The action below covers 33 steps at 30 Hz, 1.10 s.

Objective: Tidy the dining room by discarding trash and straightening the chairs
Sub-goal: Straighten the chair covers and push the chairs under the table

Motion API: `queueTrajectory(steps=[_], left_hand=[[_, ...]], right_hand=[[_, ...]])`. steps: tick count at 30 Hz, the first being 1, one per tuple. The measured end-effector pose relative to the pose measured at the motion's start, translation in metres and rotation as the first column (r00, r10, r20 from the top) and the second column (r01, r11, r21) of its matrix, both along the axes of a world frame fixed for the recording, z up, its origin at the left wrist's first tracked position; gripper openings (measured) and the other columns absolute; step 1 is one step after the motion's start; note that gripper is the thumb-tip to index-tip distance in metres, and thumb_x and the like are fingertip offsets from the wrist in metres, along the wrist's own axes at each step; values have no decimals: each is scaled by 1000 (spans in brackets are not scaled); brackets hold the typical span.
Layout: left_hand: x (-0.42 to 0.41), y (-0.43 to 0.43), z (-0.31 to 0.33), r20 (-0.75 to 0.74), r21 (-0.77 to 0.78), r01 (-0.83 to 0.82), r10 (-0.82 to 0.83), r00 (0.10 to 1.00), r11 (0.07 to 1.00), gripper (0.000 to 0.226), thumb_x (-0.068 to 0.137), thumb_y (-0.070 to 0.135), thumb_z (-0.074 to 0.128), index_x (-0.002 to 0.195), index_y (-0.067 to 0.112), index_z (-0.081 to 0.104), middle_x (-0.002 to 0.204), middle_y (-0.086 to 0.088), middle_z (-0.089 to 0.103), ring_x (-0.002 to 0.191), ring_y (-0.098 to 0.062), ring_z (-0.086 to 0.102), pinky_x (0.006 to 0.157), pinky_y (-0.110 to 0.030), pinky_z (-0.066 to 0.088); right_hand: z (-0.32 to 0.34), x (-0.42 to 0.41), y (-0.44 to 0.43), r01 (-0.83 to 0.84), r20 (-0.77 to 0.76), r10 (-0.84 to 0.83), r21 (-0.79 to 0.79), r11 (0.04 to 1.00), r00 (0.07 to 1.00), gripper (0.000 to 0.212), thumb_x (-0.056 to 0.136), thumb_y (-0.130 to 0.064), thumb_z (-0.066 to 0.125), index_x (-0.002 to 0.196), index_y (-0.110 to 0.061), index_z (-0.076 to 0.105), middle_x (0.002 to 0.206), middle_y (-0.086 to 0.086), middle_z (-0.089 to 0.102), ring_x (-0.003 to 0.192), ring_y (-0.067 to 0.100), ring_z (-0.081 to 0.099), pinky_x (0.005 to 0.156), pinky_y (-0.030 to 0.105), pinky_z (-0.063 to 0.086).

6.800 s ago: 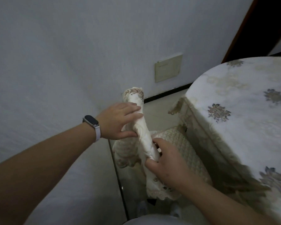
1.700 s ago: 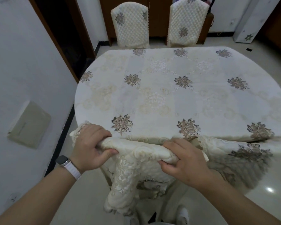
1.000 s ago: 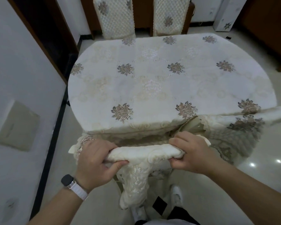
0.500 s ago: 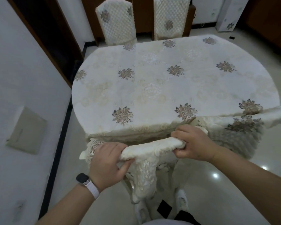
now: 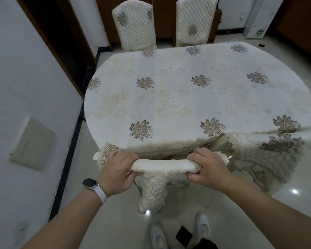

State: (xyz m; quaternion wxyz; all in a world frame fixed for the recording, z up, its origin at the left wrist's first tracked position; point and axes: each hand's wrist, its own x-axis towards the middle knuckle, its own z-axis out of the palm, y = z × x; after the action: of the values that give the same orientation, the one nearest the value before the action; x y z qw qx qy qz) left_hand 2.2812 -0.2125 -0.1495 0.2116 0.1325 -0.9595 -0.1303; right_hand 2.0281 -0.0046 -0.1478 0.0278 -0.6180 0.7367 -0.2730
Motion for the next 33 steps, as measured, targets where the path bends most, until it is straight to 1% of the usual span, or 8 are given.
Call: queueTrajectory(steps=[7, 11, 15, 18, 22, 27, 30, 33], left_hand=[[-9, -9, 1, 1, 7, -19, 19, 1000, 1000, 32, 84, 43, 60, 100, 16, 64, 91, 4, 62, 87, -20, 58, 79, -39, 39], [-11, -13, 0, -21, 19, -50, 50, 999, 999, 31, 82, 42, 60, 102, 18, 61, 93, 3, 64, 89, -21, 58, 80, -42, 41], [-9, -10, -6, -49, 38, -81, 83, 995, 996, 30, 81, 38, 61, 104, 20, 58, 94, 2, 64, 89, -22, 58, 79, -45, 43], [-8, -6, -11, -53, 54, -106, 108, 993, 993, 29, 80, 36, 64, 104, 22, 57, 96, 3, 63, 90, -21, 57, 79, -46, 44], [-12, -2, -16, -45, 91, -151, 156, 987, 984, 29, 79, 38, 67, 102, 21, 60, 96, 5, 63, 91, -19, 56, 80, -44, 43], [-26, 10, -20, -40, 94, -195, 199, 979, 976, 29, 77, 37, 65, 100, 20, 61, 93, 6, 61, 90, -18, 54, 78, -41, 41], [-30, 17, -26, -31, 93, -217, 221, 975, 972, 28, 77, 38, 63, 100, 22, 59, 93, 6, 62, 90, -18, 53, 79, -40, 39], [-35, 18, -28, -31, 93, -225, 229, 973, 970, 28, 78, 38, 63, 101, 23, 57, 93, 5, 62, 90, -17, 53, 80, -38, 37]], right_hand=[[6, -8, -14, 2, -25, -2, -24, 1000, 1000, 32, 63, -36, 65, 84, -14, 71, 75, 0, 57, 66, 22, 55, 59, 21, 38], [7, -13, -22, -22, -19, 22, -19, 1000, 1000, 31, 64, -35, 66, 84, -12, 70, 74, 1, 56, 67, 21, 53, 55, 28, 44], [3, -17, -28, -65, -13, 65, 9, 998, 998, 27, 65, -36, 65, 81, -14, 69, 72, -1, 53, 70, 14, 46, 58, 26, 40], [-1, -21, -30, -95, -10, 95, 39, 995, 995, 26, 64, -34, 64, 81, -15, 69, 73, 0, 53, 68, 18, 48, 56, 29, 43], [-1, -31, -35, -126, -10, 127, 51, 991, 992, 26, 64, -32, 62, 82, -15, 71, 73, 2, 54, 67, 20, 48, 55, 29, 42], [-1, -49, -35, -152, 41, 149, 91, 984, 988, 27, 62, -30, 63, 88, -22, 66, 74, 0, 52, 67, 20, 48, 57, 26, 38], [-8, -56, -35, -156, 41, 152, 128, 979, 987, 31, 62, -32, 63, 88, -17, 71, 75, 1, 54, 67, 23, 50, 59, 25, 37], [-10, -62, -38, -168, 37, 164, 124, 978, 986, 32, 62, -33, 62, 87, -15, 72, 74, 2, 53, 66, 23, 48, 58, 26, 35]])
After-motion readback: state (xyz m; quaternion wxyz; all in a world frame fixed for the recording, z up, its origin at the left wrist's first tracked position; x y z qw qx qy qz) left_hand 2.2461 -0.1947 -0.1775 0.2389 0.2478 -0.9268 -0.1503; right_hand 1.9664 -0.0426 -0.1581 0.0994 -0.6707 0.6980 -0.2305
